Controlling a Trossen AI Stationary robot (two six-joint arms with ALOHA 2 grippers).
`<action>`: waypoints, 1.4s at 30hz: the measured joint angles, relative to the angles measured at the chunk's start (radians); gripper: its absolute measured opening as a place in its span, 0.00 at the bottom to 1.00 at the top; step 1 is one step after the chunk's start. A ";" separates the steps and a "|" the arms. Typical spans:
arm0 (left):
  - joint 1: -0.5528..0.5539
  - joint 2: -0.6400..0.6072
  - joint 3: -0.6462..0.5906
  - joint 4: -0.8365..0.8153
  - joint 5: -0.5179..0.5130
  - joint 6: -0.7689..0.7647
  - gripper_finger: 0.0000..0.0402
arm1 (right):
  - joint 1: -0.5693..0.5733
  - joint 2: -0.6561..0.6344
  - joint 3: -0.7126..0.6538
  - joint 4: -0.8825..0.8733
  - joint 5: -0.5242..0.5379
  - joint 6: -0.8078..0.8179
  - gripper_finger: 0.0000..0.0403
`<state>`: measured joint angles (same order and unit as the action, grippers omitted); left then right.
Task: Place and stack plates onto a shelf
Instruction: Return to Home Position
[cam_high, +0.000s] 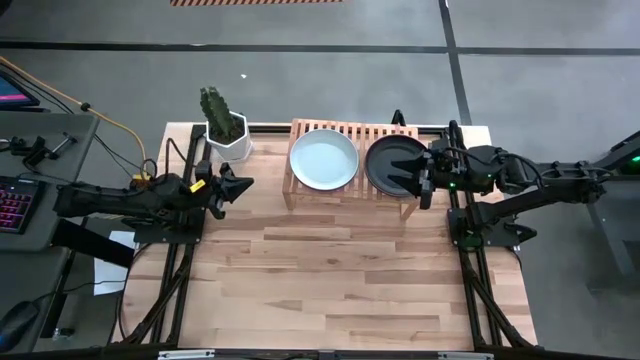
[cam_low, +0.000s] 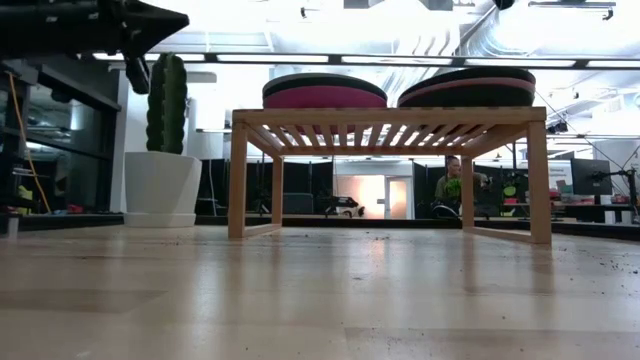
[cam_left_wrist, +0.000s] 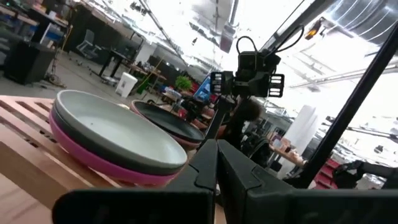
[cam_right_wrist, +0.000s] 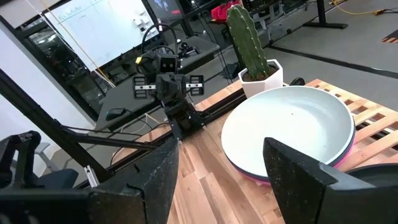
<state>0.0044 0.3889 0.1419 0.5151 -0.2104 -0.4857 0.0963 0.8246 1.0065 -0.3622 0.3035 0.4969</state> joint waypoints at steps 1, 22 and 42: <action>0.000 -0.010 -0.007 -0.002 0.000 0.005 0.00 | 0.000 0.000 0.000 0.000 0.000 0.000 0.54; 0.000 -0.218 -0.131 -0.218 0.239 0.027 0.00 | 0.000 0.000 0.000 -0.061 0.007 0.047 0.54; 0.002 -0.243 -0.129 -0.508 0.180 0.045 0.00 | 0.000 -0.002 0.000 -0.099 -0.055 0.109 0.54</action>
<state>0.0063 0.1459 0.0124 0.0067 -0.0307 -0.4412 0.0959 0.8230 1.0065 -0.4610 0.2488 0.6060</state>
